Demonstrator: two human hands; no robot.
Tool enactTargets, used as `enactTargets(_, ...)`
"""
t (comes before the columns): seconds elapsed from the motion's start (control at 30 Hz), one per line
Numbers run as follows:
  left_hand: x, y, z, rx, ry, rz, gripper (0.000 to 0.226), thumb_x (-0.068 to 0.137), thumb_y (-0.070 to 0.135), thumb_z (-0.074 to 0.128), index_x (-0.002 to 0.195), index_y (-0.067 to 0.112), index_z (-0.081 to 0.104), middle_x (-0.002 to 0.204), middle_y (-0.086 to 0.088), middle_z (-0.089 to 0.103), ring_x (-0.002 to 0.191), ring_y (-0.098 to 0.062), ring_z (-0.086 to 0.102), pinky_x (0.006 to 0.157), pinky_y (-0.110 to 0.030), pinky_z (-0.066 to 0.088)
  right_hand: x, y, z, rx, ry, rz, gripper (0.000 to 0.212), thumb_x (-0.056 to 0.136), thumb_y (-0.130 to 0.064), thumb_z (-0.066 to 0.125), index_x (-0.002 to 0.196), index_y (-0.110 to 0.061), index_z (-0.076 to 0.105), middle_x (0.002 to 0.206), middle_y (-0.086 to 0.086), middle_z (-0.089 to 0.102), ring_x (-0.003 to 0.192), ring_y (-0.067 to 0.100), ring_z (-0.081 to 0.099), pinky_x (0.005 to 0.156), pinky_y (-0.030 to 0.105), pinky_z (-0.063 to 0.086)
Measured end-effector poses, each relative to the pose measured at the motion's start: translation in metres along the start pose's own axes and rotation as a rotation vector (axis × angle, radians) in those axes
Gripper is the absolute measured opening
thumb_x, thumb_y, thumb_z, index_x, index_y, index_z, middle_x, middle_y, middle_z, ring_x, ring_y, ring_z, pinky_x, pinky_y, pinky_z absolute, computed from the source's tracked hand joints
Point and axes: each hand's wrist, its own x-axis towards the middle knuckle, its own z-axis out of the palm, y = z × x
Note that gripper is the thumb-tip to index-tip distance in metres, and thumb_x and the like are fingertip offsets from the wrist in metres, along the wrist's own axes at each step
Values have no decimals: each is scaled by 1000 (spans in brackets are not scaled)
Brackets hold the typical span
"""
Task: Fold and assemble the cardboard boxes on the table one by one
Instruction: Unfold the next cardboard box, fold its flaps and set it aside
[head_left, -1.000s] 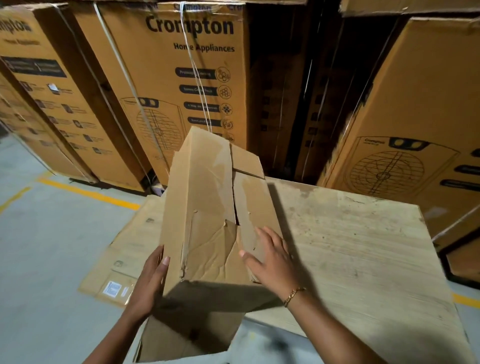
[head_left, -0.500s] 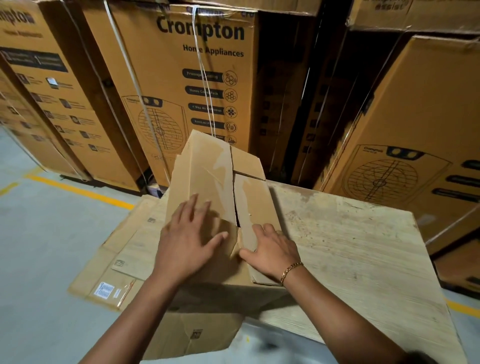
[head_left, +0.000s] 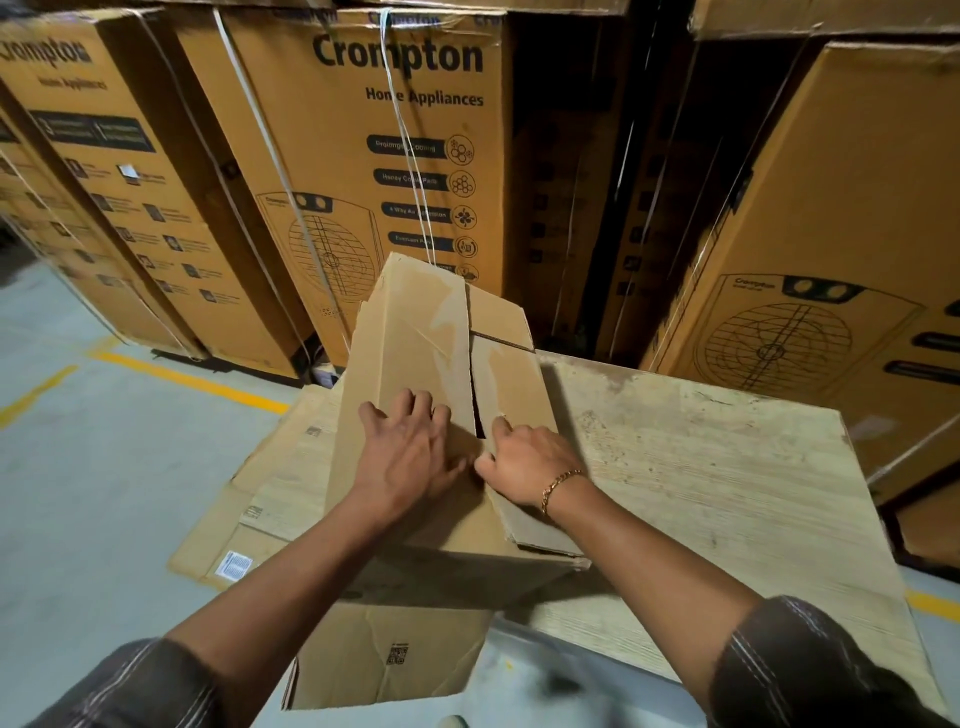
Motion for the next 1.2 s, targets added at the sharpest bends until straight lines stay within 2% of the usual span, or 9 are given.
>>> enactTargets(0.23,-1,-3,3,-133,216,95,63,90,73,30,112,21,57,110,-3,61,103,-24,55,94,-53,40,0,20,-25,36,27,-87,39,96,-34,40,127,-11,47,85,9,57,78,32,56,62,37,37)
enactTargets(0.4,-10,-8,2,-270,438,226,49,93,65,45,110,20,55,104,-4,59,94,-24,49,86,-45,43,1,34,-35,147,21,-34,35,92,-26,40,124,-18,53,84,8,58,77,31,54,55,32,36)
enactTargets(0.5,-17,-5,-2,-330,579,297,41,96,56,49,108,18,56,99,-5,60,91,-24,47,81,-42,40,5,46,-41,304,-31,-17,28,92,-30,43,104,-11,59,83,11,62,82,35,61,63,37,45)
enactTargets(0.6,-25,-1,-7,-367,715,398,34,96,48,57,107,15,56,95,-8,62,88,-25,49,76,-41,42,9,56,-47,480,-77,10,34,91,-30,52,111,-4,63,101,19,68,74,29,66,60,41,58)
enactTargets(0.67,-32,1,-10,-384,734,444,34,98,48,54,107,16,55,95,-8,63,89,-25,50,78,-40,42,12,55,-51,462,-88,8,39,90,-30,55,115,-1,63,107,23,68,69,24,63,60,39,60)
enactTargets(0.83,-61,6,-24,-443,726,512,30,102,46,45,103,18,54,91,-7,64,86,-23,51,78,-39,41,11,43,-58,342,-108,-8,39,90,-33,56,116,-6,66,77,7,63,55,17,54,62,35,53)
enactTargets(1.07,-123,42,-52,-549,800,520,26,90,25,68,68,12,64,71,-2,55,65,-24,49,65,-37,37,8,48,-42,212,20,-43,12,88,-27,50,80,-19,55,74,3,58,70,23,60,53,30,42)
enactTargets(1.13,-143,58,-46,-539,790,578,28,86,26,74,65,17,58,69,1,48,65,-21,44,66,-36,38,10,53,-43,181,10,-24,9,90,-18,51,87,-16,59,82,6,62,77,26,64,60,35,51)
enactTargets(1.2,-160,76,-29,-504,765,616,29,85,30,75,69,23,52,73,6,37,68,-16,37,71,-34,39,15,61,-34,233,2,70,16,97,-9,51,108,-7,62,104,16,64,98,34,64,82,42,55)
